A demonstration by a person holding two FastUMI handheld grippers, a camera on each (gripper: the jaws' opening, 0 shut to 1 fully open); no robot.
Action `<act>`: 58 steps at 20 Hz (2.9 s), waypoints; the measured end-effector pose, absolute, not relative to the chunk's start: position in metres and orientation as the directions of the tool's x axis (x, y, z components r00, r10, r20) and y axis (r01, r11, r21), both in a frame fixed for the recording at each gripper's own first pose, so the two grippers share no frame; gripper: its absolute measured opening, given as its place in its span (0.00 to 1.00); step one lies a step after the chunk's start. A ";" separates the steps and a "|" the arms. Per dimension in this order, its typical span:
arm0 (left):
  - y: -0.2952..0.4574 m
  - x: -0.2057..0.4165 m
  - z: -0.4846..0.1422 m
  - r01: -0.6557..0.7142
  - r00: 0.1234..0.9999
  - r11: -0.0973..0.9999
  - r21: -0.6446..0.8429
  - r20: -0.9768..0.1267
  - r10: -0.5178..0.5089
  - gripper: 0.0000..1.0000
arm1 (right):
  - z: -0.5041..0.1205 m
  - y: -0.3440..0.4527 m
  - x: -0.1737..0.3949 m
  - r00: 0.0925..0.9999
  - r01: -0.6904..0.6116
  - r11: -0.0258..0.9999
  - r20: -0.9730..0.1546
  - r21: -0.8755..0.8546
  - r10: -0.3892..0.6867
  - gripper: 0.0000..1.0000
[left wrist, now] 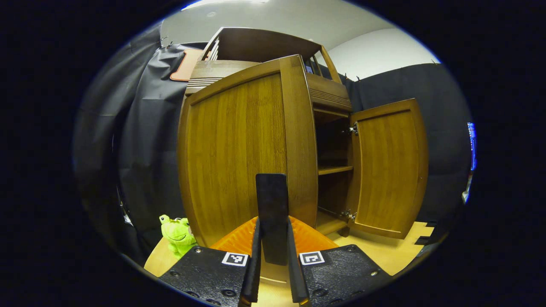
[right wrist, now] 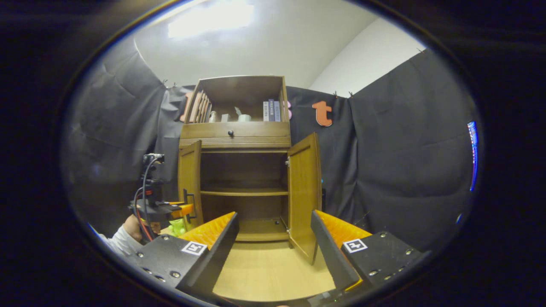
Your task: Open the right door of the double-door shoe cabinet with the right hand, and open the left door with the left hand.
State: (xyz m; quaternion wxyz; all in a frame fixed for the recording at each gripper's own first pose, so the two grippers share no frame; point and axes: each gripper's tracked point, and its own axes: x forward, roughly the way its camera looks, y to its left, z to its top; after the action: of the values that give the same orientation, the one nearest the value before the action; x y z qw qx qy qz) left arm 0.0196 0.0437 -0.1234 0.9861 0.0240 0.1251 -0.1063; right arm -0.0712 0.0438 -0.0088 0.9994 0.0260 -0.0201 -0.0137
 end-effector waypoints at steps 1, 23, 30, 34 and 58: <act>0.047 0.016 -0.122 0.222 0.943 0.975 0.008 -0.257 -0.213 0.30 | -0.010 0.043 -0.071 0.999 0.030 0.998 0.037 0.052 -0.032 1.00; 0.159 -0.030 -0.096 0.126 0.965 0.990 0.058 -0.238 -0.109 0.25 | -0.013 0.066 -0.067 1.000 0.016 1.000 0.015 0.010 -0.017 1.00; 0.206 -0.037 -0.096 0.069 0.963 0.996 0.064 -0.264 -0.050 0.20 | 0.000 0.102 -0.061 0.997 -0.061 0.997 0.055 0.041 0.059 1.00; 0.223 -0.040 -0.088 0.055 0.968 0.996 0.071 -0.249 -0.036 0.13 | 0.003 0.115 -0.061 0.995 -0.086 0.996 0.062 0.037 0.083 1.00; 0.245 -0.080 -0.056 -0.114 0.969 0.993 -0.008 -0.220 0.110 0.92 | -0.002 0.085 -0.044 0.999 0.005 0.998 0.035 0.068 -0.007 0.97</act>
State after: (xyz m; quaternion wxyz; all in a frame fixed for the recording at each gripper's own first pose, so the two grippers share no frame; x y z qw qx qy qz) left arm -0.0798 0.2447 -0.0559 0.9923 -0.0102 0.1101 0.0565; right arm -0.0437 0.0851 -0.0022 0.9993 0.0342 -0.0175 -0.0030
